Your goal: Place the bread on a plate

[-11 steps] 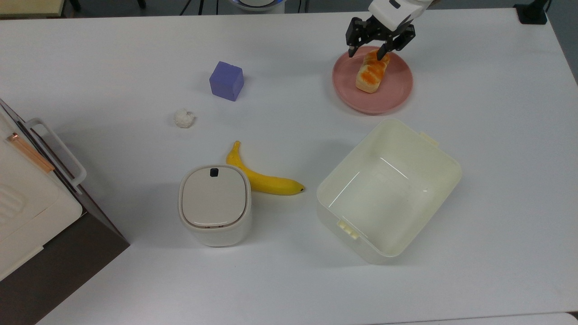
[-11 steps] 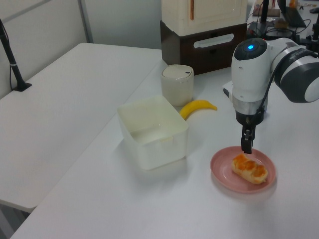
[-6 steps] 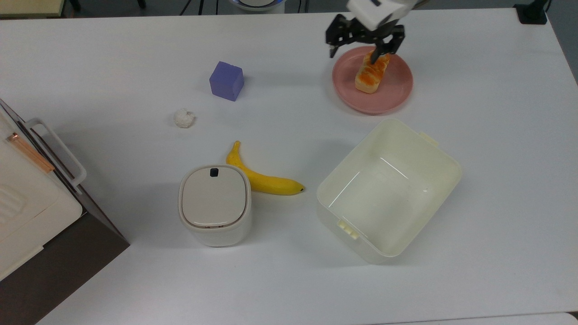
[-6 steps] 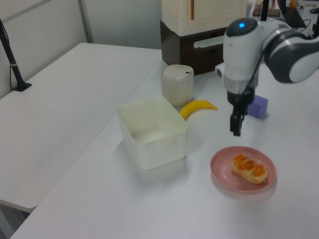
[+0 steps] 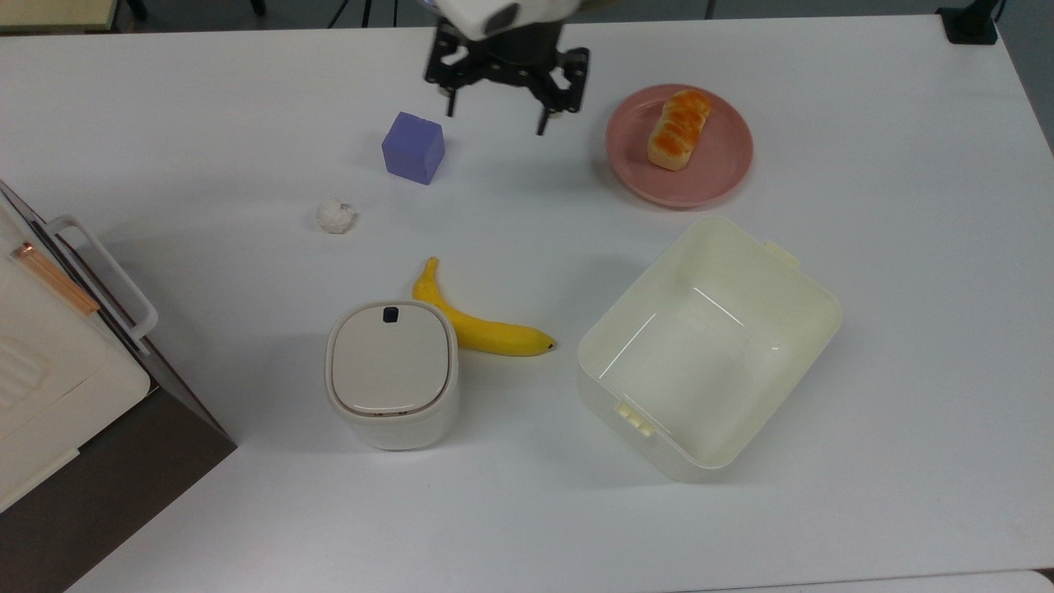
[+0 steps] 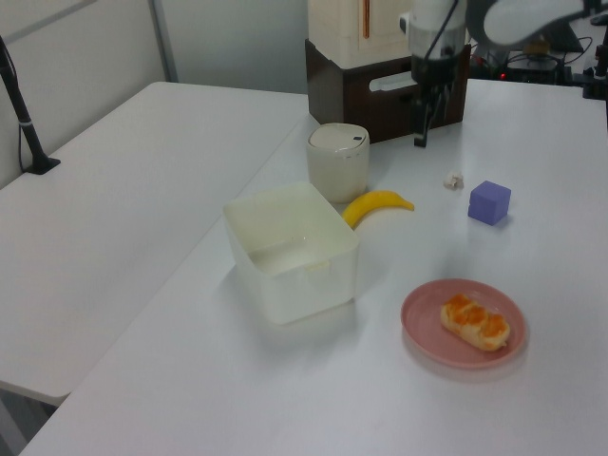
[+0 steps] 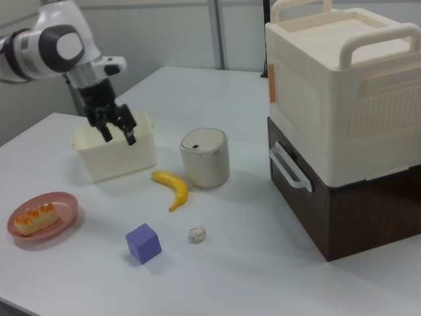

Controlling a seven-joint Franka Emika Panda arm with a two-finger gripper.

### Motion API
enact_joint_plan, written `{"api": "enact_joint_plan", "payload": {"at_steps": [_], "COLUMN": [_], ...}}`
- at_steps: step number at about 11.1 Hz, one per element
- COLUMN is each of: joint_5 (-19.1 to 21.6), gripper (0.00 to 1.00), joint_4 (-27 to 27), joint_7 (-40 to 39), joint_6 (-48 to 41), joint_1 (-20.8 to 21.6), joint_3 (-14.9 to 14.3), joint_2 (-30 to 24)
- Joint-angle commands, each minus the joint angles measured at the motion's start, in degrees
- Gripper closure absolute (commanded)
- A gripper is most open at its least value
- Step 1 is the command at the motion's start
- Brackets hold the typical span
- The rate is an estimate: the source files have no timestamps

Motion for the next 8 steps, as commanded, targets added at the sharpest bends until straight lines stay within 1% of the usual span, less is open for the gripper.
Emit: {"api": "enact_joint_plan", "payload": {"at_steps": [1, 2, 3, 5, 7, 8], "joint_5": [4.3, 6.5, 9.5, 9.8, 10.4, 10.4], "gripper": [0.00, 0.00, 0.00, 0.00, 0.00, 0.00], "joint_4": [7.8, 9.2, 9.3, 9.2, 9.4, 10.3], "joint_7": [-4.9, -7.4, -9.8, -10.9, -11.4, -11.7], "joint_6": [-6.4, -6.8, -7.0, -8.3, -8.4, -8.6], "joint_1": [1.1, 0.9, 0.9, 1.2, 2.6, 3.0], "joint_3": [-7.1, -9.0, -10.2, -10.9, -14.7, -15.3], "joint_2": [0.1, 0.0, -0.2, -1.0, -1.2, -1.2]}}
